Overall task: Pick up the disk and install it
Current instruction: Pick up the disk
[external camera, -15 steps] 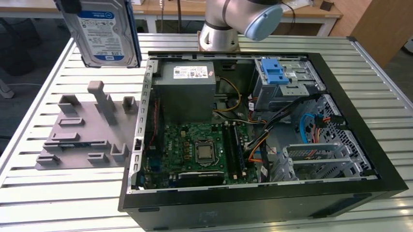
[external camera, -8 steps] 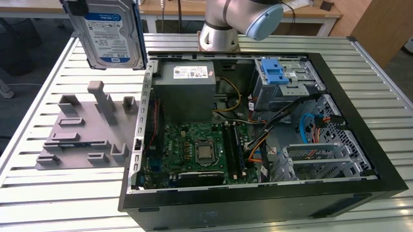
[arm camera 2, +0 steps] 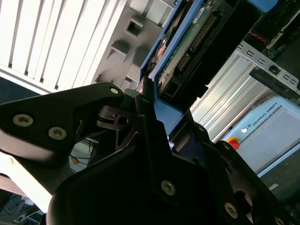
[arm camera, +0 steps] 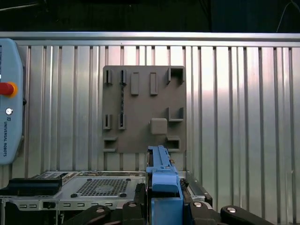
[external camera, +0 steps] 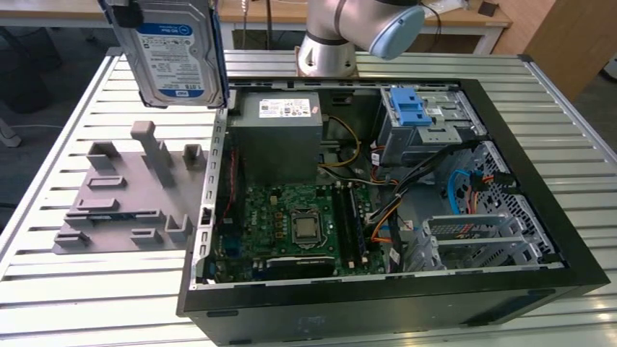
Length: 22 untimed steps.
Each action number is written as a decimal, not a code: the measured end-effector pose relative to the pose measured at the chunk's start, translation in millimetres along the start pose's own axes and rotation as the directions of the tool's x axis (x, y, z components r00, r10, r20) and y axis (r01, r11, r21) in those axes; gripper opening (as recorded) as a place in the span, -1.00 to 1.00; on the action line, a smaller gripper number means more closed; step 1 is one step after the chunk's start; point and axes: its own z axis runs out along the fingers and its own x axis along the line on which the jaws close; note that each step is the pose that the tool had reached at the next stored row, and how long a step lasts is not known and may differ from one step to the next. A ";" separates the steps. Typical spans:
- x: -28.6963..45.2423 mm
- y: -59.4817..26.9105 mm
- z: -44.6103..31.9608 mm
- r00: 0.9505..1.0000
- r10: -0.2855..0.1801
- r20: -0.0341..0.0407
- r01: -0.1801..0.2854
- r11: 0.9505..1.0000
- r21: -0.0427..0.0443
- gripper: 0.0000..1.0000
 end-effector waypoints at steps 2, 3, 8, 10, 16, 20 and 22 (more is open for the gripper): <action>1.8 -2.4 0.0 1.000 0.000 0.000 0.000 1.000 0.000 -0.27; 2.6 -2.9 0.0 1.000 0.000 0.000 0.000 1.000 0.000 -0.27; 4.5 -4.4 0.1 1.000 0.000 0.000 0.000 1.000 0.000 -0.27; 6.3 -5.4 0.1 1.000 0.000 0.000 0.000 1.000 0.001 -0.27; 15.3 -9.4 0.2 1.000 0.000 0.000 0.000 1.000 0.001 -0.27; 20.3 -15.4 0.4 1.000 0.000 0.000 0.000 1.000 0.001 -0.27; 22.4 -19.9 0.3 1.000 0.000 0.000 0.000 1.000 0.001 -0.27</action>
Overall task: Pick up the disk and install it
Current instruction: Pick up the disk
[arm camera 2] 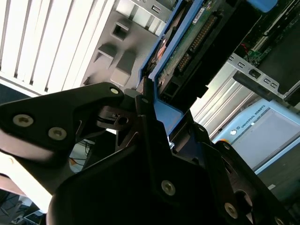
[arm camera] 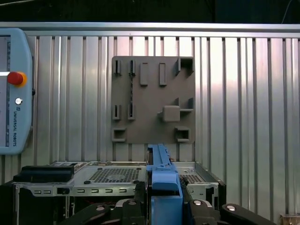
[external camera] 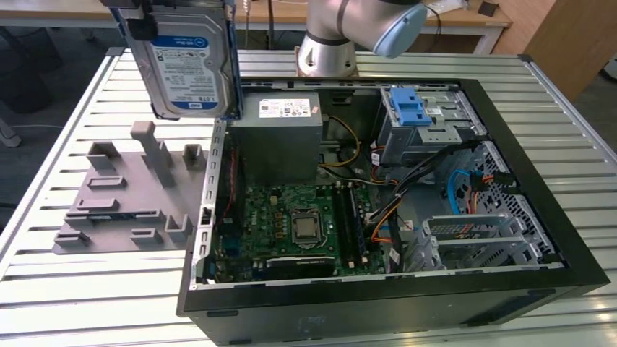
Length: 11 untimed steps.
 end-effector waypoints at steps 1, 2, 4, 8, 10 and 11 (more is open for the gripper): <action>1.0 -2.4 0.1 1.000 0.000 0.000 0.000 1.000 0.000 -0.27; 2.0 -4.7 0.2 1.000 0.000 0.000 0.000 1.000 0.000 -0.27; 4.4 -9.2 0.3 1.000 0.000 0.000 0.000 1.000 0.000 -0.27; 8.0 -18.7 0.3 1.000 0.000 0.000 0.000 1.000 0.000 -0.27; 9.4 -24.4 0.2 1.000 0.000 0.000 0.000 1.000 0.000 -0.27; 10.1 -27.4 0.2 1.000 0.000 0.000 0.000 1.000 0.000 -0.27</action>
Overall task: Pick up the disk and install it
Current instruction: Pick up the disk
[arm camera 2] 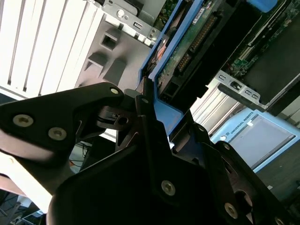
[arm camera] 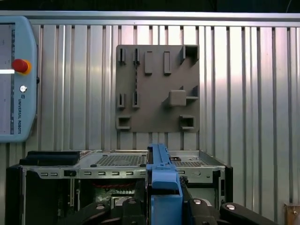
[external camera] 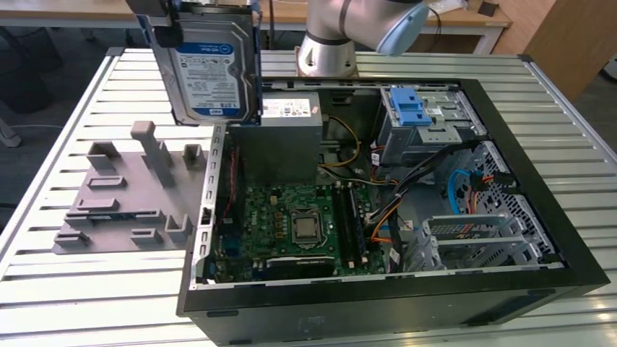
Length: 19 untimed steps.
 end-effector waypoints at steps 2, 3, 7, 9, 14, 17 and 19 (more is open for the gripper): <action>0.9 -5.8 -0.1 1.000 0.000 0.000 0.000 1.000 0.000 -0.27; 1.3 -8.8 -0.1 1.000 0.000 0.000 0.000 1.000 0.000 -0.27; 2.6 -19.4 0.0 1.000 0.000 0.000 0.000 1.000 0.000 -0.27; 3.6 -23.5 -0.1 1.000 0.000 0.000 0.000 1.000 0.000 -0.27; 7.1 -32.9 -0.2 1.000 0.000 0.011 0.000 1.000 0.000 -0.27; 9.7 -37.8 -0.2 1.000 -0.001 0.020 0.001 1.000 0.000 -0.27; 11.6 -40.7 -0.2 1.000 -0.001 0.028 0.001 1.000 0.000 -0.27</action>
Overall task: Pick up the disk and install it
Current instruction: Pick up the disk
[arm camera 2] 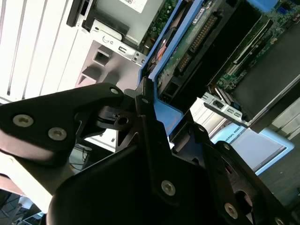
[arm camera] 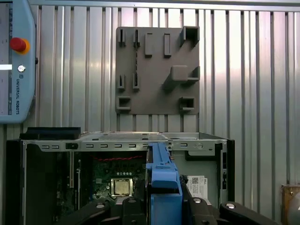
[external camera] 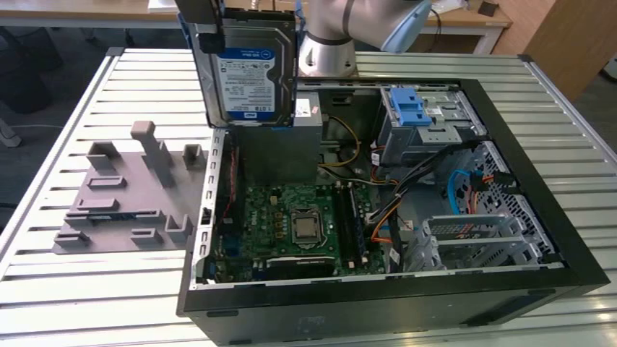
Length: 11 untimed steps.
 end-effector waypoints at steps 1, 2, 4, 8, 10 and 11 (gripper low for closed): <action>1.2 -1.2 0.0 1.000 0.000 0.002 0.000 1.000 0.000 -0.27; 2.5 -2.5 0.1 1.000 0.000 0.003 0.000 1.000 0.000 -0.27; 5.2 -5.5 0.2 1.000 0.000 0.004 0.000 1.000 0.000 -0.27; 11.2 -13.5 0.3 1.000 0.000 0.005 0.000 1.000 0.000 -0.27; 14.1 -17.6 0.3 1.000 0.000 0.005 0.000 1.000 0.000 -0.27; 15.5 -19.8 0.4 1.000 0.000 0.005 0.000 1.000 0.000 -0.27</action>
